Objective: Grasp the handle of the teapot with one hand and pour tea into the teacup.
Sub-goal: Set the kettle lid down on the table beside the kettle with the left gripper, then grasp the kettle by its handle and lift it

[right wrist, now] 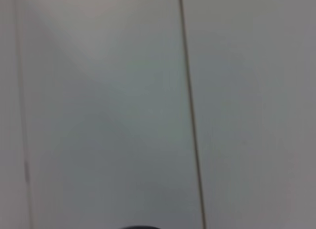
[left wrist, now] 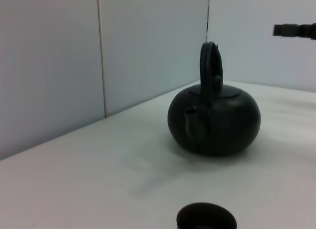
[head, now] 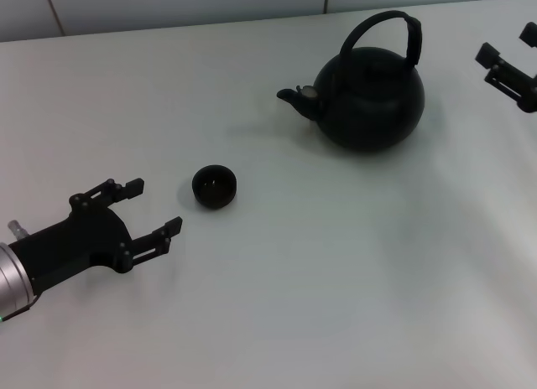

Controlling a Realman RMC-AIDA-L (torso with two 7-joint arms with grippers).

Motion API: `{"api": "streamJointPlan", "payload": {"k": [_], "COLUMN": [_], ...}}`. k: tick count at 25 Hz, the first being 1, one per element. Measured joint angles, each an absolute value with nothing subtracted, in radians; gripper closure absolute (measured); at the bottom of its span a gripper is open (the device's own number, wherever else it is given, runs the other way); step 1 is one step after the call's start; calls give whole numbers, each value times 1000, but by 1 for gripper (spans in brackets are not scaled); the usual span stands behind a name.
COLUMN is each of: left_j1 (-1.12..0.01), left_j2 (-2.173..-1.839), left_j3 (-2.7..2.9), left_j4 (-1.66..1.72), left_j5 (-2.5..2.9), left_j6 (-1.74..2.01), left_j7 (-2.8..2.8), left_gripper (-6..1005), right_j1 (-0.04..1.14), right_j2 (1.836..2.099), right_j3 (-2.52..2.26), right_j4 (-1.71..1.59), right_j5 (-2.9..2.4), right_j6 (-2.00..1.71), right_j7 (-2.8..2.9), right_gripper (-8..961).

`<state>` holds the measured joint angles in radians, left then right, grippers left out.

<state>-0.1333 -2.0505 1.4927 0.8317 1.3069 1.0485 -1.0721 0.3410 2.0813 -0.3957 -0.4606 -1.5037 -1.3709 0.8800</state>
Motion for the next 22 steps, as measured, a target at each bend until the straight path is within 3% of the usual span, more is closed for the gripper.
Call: {"api": "streamJointPlan", "payload": {"k": [22], "left_j1": [-141], "left_j2": [-2059], "left_j3": [1485], "left_j4": [832], "left_j5": [1333], "left_j6": [1049], "left_j7": [-1075], "left_gripper": [197], "right_j1": [507], "right_j2": [2083], "right_j3": [-406], "right_j4": [-332], "right_j5": [-1509], "right_j6": [-1133], "right_j7": [775], "right_gripper": [127]}}
